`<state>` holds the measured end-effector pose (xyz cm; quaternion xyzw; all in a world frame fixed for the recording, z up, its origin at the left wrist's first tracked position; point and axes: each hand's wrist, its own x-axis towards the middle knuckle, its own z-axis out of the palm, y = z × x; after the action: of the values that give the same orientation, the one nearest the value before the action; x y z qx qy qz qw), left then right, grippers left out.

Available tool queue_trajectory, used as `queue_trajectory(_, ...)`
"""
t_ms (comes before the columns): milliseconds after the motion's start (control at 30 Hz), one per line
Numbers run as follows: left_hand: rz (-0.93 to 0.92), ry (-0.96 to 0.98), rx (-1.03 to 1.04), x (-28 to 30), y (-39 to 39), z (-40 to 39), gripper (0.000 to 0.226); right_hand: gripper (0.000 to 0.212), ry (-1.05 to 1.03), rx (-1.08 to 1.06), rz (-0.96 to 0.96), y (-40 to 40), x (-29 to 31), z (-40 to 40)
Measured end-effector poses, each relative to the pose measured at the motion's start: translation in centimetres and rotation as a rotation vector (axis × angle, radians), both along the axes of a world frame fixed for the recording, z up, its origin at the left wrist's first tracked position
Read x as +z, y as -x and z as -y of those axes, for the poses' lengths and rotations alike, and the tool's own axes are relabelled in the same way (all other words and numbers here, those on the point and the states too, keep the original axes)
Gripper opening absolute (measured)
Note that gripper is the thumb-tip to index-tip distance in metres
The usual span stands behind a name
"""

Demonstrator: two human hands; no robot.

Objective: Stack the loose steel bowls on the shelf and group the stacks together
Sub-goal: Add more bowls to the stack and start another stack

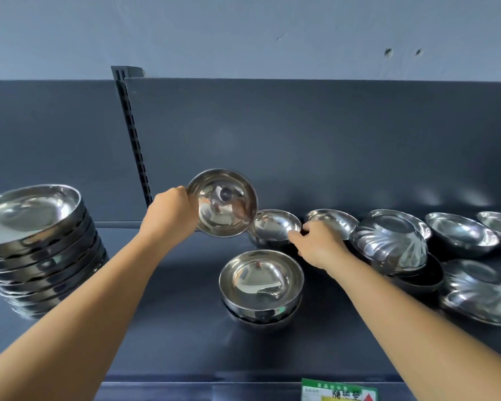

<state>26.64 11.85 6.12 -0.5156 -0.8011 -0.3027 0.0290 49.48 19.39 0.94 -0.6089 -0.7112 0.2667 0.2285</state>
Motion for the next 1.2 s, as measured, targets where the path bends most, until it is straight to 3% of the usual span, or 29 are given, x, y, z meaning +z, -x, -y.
queue_trajectory(233, 0.111, 0.034, -0.009, -0.5, 0.3, 1.2, 0.035, 0.043, 0.137, -0.045, -0.119, 2.1, -0.1, -0.8)
queue_trajectory(433, 0.165, 0.026, -0.044, -0.1, 0.2, 2.6, 0.033, 0.031, 0.358, -0.111, -0.514, 2.6, 0.1, -1.5)
queue_trajectory(567, 0.184, 0.001, -0.091, 0.5, -0.3, 3.4, 0.029, 0.025, 0.336, -0.142, -0.670, 1.8, 0.7, -2.0)
queue_trajectory(900, 0.248, 0.104, -0.227, 1.0, -3.3, 5.8, 0.036, 0.016, 0.024, -0.132, -0.777, -1.2, 5.5, 1.5)
queue_trajectory(1067, 0.224, 0.234, -0.237, -0.2, -4.3, 5.9, 0.033, 0.018, 0.025, -0.090, -0.783, -3.0, 7.2, 4.4)
queue_trajectory(1200, 0.277, 0.294, -0.241, -0.8, -4.7, 6.2, 0.037, 0.020, 0.100, 0.023, -0.667, -3.6, 7.1, 6.3)
